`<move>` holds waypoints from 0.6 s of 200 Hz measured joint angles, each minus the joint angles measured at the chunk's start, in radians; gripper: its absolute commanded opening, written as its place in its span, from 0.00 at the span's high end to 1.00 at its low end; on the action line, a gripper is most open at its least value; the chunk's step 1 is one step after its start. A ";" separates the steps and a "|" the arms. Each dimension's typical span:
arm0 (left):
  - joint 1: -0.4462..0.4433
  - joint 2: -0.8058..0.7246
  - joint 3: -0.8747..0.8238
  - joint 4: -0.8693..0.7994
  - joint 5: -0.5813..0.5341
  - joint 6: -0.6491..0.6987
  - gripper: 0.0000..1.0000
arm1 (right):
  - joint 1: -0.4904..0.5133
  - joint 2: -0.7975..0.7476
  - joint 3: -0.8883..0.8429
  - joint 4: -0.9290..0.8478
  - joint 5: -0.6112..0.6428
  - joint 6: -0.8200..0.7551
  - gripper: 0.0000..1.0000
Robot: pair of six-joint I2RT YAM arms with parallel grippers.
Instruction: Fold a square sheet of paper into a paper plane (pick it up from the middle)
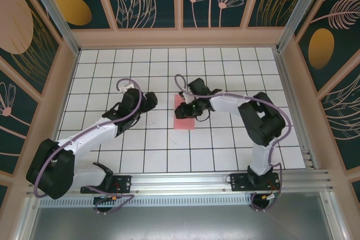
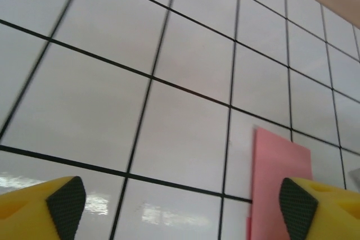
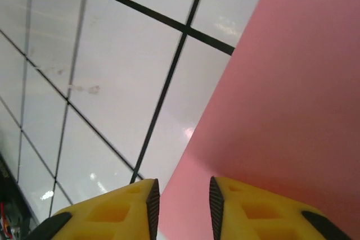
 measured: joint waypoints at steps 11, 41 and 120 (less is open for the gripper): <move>0.000 0.014 0.000 0.032 0.052 0.001 0.26 | -0.011 -0.063 -0.023 0.010 0.024 0.052 0.57; 0.000 0.079 0.000 0.137 0.225 0.018 0.43 | -0.047 -0.214 -0.113 0.061 0.103 0.176 0.49; -0.034 0.375 0.144 0.298 0.526 -0.024 0.76 | -0.112 -0.350 -0.356 0.126 0.188 0.480 0.41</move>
